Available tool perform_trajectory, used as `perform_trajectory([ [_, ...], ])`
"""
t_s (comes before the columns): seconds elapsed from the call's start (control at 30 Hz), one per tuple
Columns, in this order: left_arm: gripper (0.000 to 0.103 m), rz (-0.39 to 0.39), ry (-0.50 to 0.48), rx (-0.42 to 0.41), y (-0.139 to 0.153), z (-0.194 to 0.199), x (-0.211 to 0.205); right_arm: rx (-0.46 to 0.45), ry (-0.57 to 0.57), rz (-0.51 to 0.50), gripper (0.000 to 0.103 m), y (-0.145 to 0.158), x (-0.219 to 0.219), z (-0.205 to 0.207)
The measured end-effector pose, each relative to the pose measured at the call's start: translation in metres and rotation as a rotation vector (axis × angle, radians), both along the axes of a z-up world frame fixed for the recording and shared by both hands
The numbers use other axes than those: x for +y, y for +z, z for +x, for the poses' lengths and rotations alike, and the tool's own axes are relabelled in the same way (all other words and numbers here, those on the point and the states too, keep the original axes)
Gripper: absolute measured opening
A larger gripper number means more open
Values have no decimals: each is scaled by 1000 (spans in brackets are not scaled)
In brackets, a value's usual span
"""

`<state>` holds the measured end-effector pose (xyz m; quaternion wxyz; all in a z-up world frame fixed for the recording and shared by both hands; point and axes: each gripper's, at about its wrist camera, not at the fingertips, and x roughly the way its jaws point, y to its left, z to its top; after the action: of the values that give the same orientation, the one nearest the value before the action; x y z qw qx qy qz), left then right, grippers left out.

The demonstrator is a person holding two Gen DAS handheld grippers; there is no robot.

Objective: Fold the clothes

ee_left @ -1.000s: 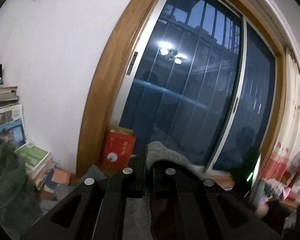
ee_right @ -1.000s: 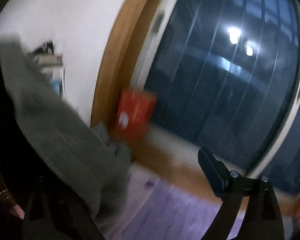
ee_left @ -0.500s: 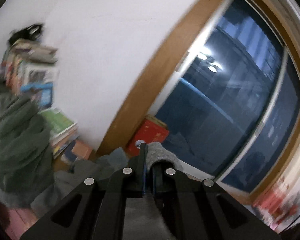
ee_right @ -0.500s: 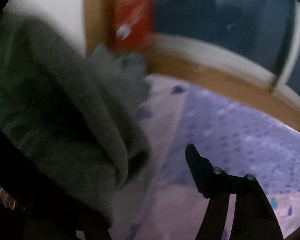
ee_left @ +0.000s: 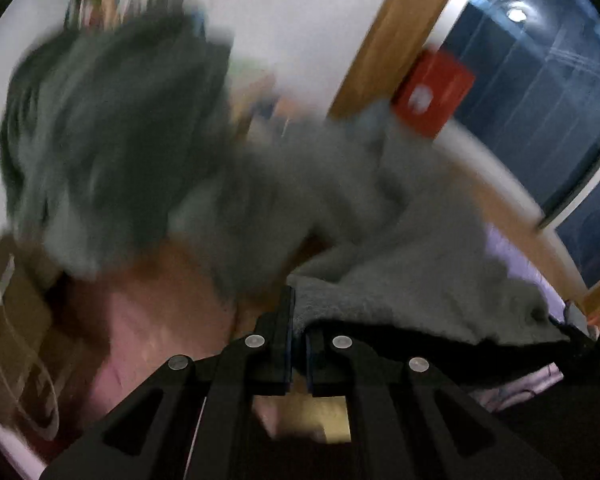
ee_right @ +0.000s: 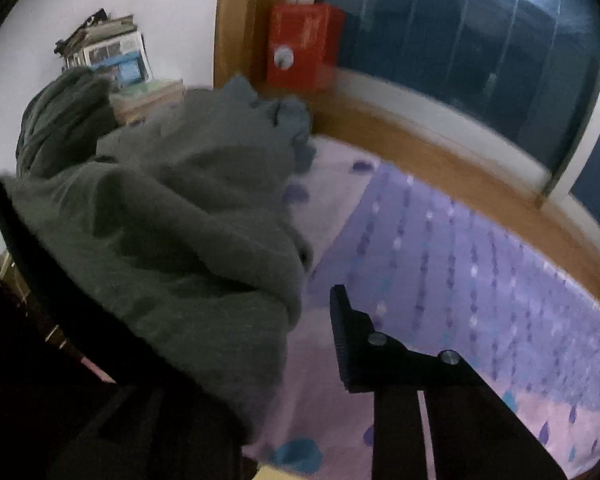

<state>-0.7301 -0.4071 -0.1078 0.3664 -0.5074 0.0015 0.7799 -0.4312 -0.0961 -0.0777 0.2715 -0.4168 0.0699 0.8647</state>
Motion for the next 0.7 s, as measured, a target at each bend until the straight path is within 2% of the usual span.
perform_trajectory([
  [0.03,4,-10,7,-37,-9,2,-2,-7,-12,-33,22,-7,1,4],
  [0.07,4,-15,6,-37,-10,6,-2,-11,-22,-61,22,-13,1,8],
  [0.17,6,-27,-3,-10,-7,17,1,-22,-16,-107,14,-24,0,16],
  [0.27,14,-50,-10,43,-1,34,1,24,23,-116,6,-17,-1,20],
  [0.53,13,-56,115,56,7,69,-12,72,68,-219,5,-30,10,38],
  [0.63,13,-79,84,93,9,92,-13,77,48,-266,5,-40,19,51],
  [0.7,12,-97,22,92,5,108,-13,79,20,-303,5,-47,26,61],
])
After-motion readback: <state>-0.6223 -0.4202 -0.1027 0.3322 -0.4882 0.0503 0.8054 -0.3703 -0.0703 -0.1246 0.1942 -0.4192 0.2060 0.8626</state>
